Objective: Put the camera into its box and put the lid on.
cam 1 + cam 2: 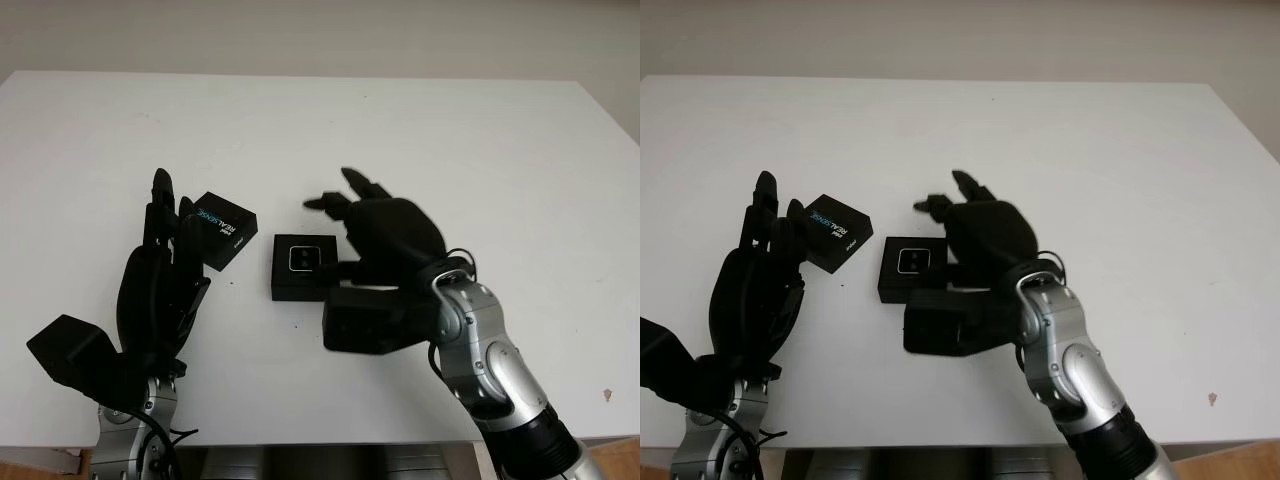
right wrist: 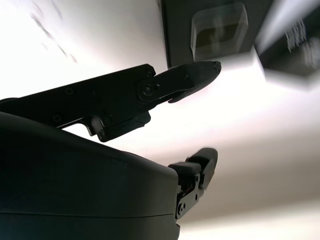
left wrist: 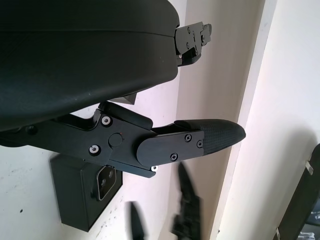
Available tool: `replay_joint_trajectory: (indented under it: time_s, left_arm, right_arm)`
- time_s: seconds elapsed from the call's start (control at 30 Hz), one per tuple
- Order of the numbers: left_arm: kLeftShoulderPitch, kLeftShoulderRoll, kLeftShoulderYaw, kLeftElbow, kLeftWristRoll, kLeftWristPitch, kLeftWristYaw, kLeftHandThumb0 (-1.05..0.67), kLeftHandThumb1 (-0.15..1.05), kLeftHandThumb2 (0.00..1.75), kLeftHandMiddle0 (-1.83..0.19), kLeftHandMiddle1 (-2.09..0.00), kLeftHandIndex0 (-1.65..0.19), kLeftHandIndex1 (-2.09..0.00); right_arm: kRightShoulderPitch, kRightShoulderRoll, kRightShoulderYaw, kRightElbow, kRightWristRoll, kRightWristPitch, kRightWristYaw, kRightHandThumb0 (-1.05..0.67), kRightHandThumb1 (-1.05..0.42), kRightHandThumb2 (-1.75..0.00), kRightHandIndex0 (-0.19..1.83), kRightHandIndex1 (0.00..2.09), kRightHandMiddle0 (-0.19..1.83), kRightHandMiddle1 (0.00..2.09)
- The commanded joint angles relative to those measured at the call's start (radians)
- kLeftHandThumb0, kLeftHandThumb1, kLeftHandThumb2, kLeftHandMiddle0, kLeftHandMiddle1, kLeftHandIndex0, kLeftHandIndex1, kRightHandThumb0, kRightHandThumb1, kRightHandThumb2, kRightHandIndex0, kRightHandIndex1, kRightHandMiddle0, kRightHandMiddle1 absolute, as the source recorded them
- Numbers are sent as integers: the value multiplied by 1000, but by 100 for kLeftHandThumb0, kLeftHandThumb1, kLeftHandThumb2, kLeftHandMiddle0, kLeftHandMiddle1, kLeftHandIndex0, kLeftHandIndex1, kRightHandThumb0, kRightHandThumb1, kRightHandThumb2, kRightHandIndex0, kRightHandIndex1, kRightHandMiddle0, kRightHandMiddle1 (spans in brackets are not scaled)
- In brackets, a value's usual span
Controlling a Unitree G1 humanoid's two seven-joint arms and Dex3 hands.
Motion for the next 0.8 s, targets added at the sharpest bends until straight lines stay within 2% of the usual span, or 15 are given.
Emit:
replay_joint_trajectory:
  time_s: [0.0,0.03,0.13,0.23,0.27,0.37,0.4,0.47,0.53,0.67,0.77]
  left_arm:
    - [5,7,8,-30,-5,3,1,-68,105,50,19,0,19,0]
    - [4,10,10,-35,-10,6,-2,-68,105,50,19,0,19,0]
    - [4,22,17,-49,-18,11,-10,-69,105,50,19,0,19,0]
    - [7,38,23,-66,-18,13,-19,-68,105,51,19,0,19,0]
    - [8,45,26,-74,-18,16,-21,-68,105,51,19,0,19,0]
    - [5,72,36,-95,-14,14,-34,-67,105,52,19,0,19,0]
    - [3,84,40,-105,-11,17,-37,-67,105,52,19,0,19,0]
    - [-11,108,56,-116,-29,31,-50,-67,105,48,19,0,19,0]
    - [-27,127,74,-113,-49,42,-61,-68,105,42,19,0,19,0]
    - [-118,233,130,-43,-36,49,-101,-67,105,34,17,-3,17,-2]
    - [-188,307,156,26,-21,67,-124,-67,105,21,11,-6,12,-5]
  right_arm:
    - [-38,24,-47,-1,50,-22,-57,-60,-102,-6,39,26,33,57]
    - [-55,35,-78,-2,95,-24,-67,-60,-104,-7,46,43,24,93]
    - [-106,45,-148,-22,211,15,-22,-60,-104,-9,40,113,21,134]
    - [-140,40,-180,-23,278,49,10,-59,-105,-9,43,145,25,154]
    - [-148,31,-190,-19,298,52,20,-58,-105,-9,43,149,25,157]
    - [-159,13,-229,18,387,31,43,-57,-105,-12,37,183,22,165]
    - [-161,12,-250,38,436,31,58,-57,-105,-13,34,182,20,164]
    - [-166,-4,-287,97,534,15,101,-59,-105,-17,18,150,10,151]
    - [-170,-21,-301,144,597,-2,129,-60,-105,-20,11,132,5,143]
    - [-165,-28,-356,258,758,9,192,-63,-105,-24,3,111,-1,117]
    - [-155,-21,-376,275,830,60,201,-61,-105,-28,4,70,-5,102]
